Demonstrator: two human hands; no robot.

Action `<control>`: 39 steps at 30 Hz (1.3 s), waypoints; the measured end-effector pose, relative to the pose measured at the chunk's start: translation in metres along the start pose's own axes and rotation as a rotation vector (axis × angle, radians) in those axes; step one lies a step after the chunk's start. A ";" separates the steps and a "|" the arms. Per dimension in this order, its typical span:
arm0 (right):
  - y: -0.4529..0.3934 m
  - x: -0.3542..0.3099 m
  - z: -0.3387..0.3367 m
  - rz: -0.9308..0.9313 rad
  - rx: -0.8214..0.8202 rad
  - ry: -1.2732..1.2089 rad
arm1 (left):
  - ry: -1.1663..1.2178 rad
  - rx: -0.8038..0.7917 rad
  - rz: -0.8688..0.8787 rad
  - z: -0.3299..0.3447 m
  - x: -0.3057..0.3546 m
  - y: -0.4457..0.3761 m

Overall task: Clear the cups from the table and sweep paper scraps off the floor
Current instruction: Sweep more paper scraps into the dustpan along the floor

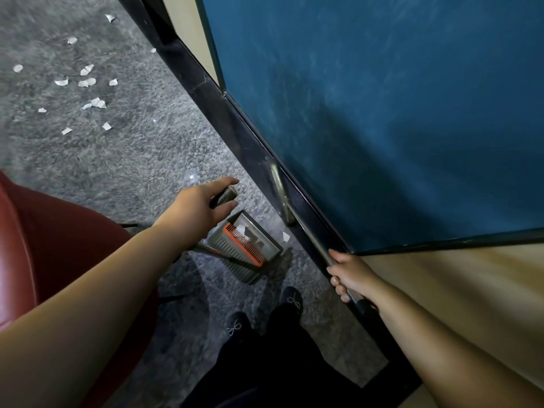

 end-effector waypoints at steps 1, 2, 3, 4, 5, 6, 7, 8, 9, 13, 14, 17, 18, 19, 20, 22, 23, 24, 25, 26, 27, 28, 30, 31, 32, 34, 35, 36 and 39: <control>-0.002 0.002 0.003 0.014 0.005 -0.001 | -0.006 0.000 -0.002 0.000 0.000 0.000; -0.003 0.005 0.006 0.028 0.008 -0.003 | -0.015 0.003 -0.002 0.000 0.001 0.000; -0.004 0.010 0.010 0.043 0.007 -0.010 | -0.025 0.003 -0.001 0.001 0.001 0.000; -0.003 0.015 0.014 0.056 0.003 -0.027 | -0.033 0.001 0.002 0.001 0.001 0.000; -0.001 0.020 0.017 0.064 -0.005 -0.054 | -0.040 -0.001 0.007 0.002 0.002 0.000; 0.000 0.025 0.021 0.067 -0.017 -0.089 | -0.049 -0.001 0.014 0.003 0.003 0.000; 0.002 0.029 0.025 0.065 -0.032 -0.126 | -0.061 0.001 0.021 0.004 0.003 0.001; 0.003 0.032 0.029 0.061 -0.048 -0.159 | -0.071 0.001 0.025 0.004 0.003 0.001; 0.004 0.033 0.033 0.055 -0.067 -0.185 | -0.078 0.001 0.023 0.004 0.002 0.001; 0.007 0.033 0.043 0.026 -0.155 -0.228 | -0.060 0.014 0.014 0.003 -0.003 0.005; 0.008 0.031 0.043 0.018 -0.167 -0.225 | -0.055 0.015 0.018 0.003 -0.005 0.007; 0.014 0.027 0.042 0.000 -0.160 -0.189 | -0.063 0.013 0.023 0.002 -0.012 0.013; 0.016 0.026 0.042 -0.006 -0.149 -0.176 | -0.072 0.017 0.022 0.002 -0.014 0.015; 0.018 0.025 0.041 -0.012 -0.136 -0.167 | -0.079 0.021 0.021 0.001 -0.016 0.016; 0.020 0.024 0.040 -0.018 -0.125 -0.159 | -0.081 0.025 0.020 0.001 -0.018 0.017; 0.020 0.024 0.040 -0.022 -0.099 -0.147 | -0.078 0.029 0.019 0.001 -0.021 0.019; 0.019 0.023 0.042 -0.019 -0.084 -0.141 | -0.082 0.031 0.022 0.001 -0.023 0.021; 0.016 0.022 0.045 -0.015 -0.069 -0.136 | -0.091 0.033 0.028 0.001 -0.025 0.023; 0.013 0.021 0.049 -0.012 -0.060 -0.136 | -0.100 0.035 0.031 0.001 -0.027 0.025; 0.009 0.020 0.053 -0.009 -0.059 -0.145 | -0.105 0.038 0.033 0.001 -0.029 0.026; 0.007 0.018 0.057 -0.005 -0.068 -0.163 | -0.107 0.038 0.035 0.001 -0.030 0.028; 0.004 0.017 0.062 -0.001 -0.089 -0.182 | -0.110 0.037 0.036 0.001 -0.031 0.030; 0.004 0.015 0.066 0.010 -0.139 -0.210 | -0.112 0.036 0.040 0.000 -0.033 0.032; 0.006 0.015 0.067 0.014 -0.158 -0.209 | -0.109 0.036 0.042 -0.001 -0.034 0.033; 0.009 0.016 0.066 0.012 -0.170 -0.196 | -0.103 0.036 0.042 -0.002 -0.034 0.033; 0.018 0.018 0.064 0.014 -0.192 -0.169 | -0.095 0.035 0.034 -0.003 -0.036 0.034; 0.022 0.016 0.062 0.013 -0.206 -0.171 | -0.090 0.044 0.029 -0.004 -0.036 0.035; 0.025 0.014 0.060 0.010 -0.221 -0.184 | -0.075 0.057 0.022 -0.005 -0.037 0.037; 0.033 -0.003 0.058 -0.011 -0.243 -0.179 | 0.022 0.114 -0.033 -0.011 -0.040 0.046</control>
Point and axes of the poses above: each hand's wrist, its own y-axis away from the middle knuckle, its own z-axis out of the palm, x = y × z, the point moved 2 cm from there along -y, towards the middle knuckle, and after that the axes turned 12 degrees about -x, right-handed, at the moved point
